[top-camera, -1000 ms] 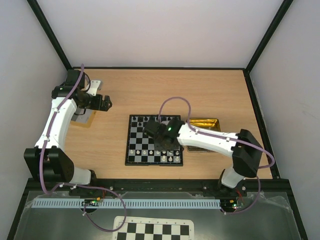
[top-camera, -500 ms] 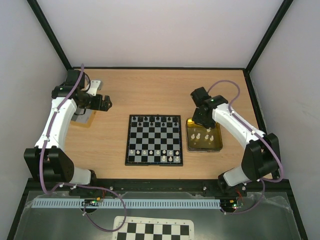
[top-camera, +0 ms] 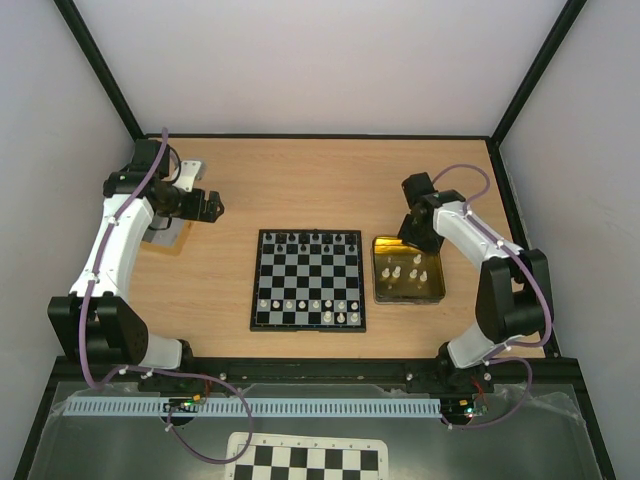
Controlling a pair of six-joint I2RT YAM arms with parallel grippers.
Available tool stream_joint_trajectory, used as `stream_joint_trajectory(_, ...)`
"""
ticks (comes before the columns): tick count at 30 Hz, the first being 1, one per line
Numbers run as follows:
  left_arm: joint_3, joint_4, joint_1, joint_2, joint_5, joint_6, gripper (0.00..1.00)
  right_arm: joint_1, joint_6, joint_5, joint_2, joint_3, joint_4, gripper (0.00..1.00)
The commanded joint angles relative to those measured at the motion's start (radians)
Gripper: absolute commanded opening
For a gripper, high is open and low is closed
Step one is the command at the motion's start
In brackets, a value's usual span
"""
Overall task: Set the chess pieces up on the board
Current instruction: Pick up the chess piece from the storage box.
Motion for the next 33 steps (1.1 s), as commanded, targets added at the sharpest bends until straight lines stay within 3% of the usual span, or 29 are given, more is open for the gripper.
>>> stream_joint_trajectory(1, 0.012, -0.026, -0.001, -0.006, 0.009, 0.001, 0.99, -0.029, -0.041, -0.022, 0.021, -0.024, 0.040, 0.29)
stream_joint_trajectory(33, 0.012, -0.042, -0.001, -0.018, -0.019, 0.006, 0.99, -0.098, -0.058, -0.079, 0.055, -0.137, 0.150, 0.25)
